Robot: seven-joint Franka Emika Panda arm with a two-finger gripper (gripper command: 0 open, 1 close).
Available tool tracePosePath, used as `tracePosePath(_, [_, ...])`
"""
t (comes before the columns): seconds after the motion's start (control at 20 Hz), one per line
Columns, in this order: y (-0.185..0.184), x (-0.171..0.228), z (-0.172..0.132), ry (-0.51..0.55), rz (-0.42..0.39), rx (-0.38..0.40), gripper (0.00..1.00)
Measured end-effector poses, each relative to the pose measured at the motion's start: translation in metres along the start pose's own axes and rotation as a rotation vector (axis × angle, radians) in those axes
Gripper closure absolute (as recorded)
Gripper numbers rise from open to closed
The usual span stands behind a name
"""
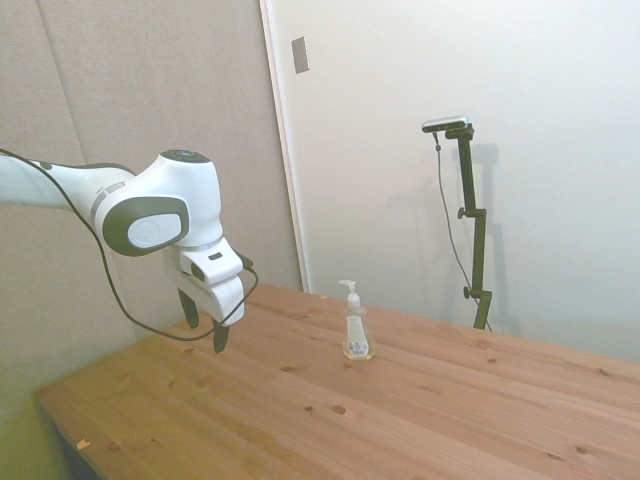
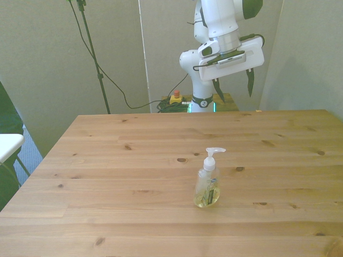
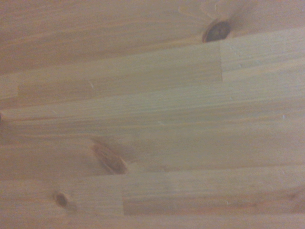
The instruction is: Stand the sanitizer
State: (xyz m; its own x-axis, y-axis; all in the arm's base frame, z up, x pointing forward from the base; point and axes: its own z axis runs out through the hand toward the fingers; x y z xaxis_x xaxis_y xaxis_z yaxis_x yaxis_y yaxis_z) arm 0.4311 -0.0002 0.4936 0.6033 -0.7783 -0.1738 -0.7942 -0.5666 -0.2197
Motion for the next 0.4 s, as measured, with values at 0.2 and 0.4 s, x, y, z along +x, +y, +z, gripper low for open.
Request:
tracePosePath(0.2, [0.009,-0.007,0.001,0.003,0.025,-0.052,0.0])
tracePosePath(0.4, [0.016,-0.009,-0.001,0.037,0.027,-0.107,0.0])
